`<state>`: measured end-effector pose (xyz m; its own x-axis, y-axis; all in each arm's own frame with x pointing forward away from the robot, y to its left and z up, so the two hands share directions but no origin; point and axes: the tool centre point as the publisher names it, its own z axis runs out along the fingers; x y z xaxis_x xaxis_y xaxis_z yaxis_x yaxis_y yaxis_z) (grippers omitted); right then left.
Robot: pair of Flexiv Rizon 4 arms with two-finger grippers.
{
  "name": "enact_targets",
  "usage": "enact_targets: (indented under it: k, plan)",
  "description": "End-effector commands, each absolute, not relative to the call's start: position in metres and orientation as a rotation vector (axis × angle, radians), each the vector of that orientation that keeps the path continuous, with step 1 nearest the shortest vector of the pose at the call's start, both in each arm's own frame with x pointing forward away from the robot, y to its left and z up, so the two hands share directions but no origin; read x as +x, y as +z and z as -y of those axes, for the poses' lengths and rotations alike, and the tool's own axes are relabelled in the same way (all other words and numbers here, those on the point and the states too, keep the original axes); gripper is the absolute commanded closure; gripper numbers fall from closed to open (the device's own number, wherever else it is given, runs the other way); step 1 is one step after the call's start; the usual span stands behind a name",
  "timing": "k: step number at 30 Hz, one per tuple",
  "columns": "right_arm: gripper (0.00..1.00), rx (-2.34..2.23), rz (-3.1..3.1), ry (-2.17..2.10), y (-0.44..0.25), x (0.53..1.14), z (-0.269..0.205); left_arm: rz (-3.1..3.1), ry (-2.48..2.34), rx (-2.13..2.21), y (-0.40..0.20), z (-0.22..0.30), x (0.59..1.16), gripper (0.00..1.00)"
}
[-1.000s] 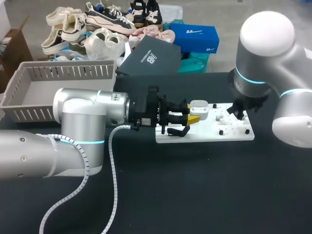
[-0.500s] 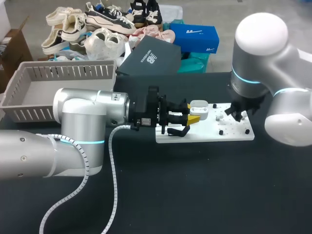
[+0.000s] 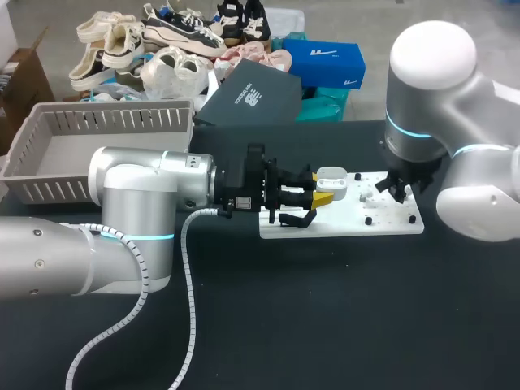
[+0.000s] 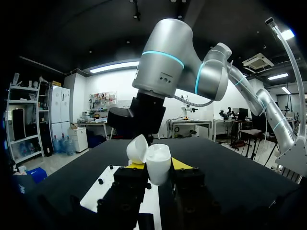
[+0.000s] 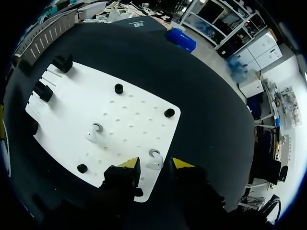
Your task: Pick up each earbud case from the left stands, insert the matching earbuds, close the lid, and place the case in the box.
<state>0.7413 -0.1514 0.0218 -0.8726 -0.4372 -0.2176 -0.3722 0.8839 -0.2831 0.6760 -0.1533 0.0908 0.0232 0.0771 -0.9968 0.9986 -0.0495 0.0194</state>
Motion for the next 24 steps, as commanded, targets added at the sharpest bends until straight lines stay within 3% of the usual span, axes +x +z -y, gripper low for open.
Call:
enact_targets:
  k: [1, 16, 24]
  plan:
    - [0.63, -0.606, -2.778, -0.339, 0.0204, 0.7419, 0.1509, -1.226, -1.189, 1.309, 0.0904, 0.1532, 0.6749, 1.0]
    - [0.79, -0.611, -2.779, -0.333, 0.0186, 0.743, 0.1491, -1.226, -1.189, 1.309, 0.0904, 0.1532, 0.6749, 1.0]
    - [1.0, -0.616, -2.778, -0.334, 0.0193, 0.7434, 0.1484, -1.226, -1.189, 1.309, 0.0904, 0.1532, 0.6749, 1.0]
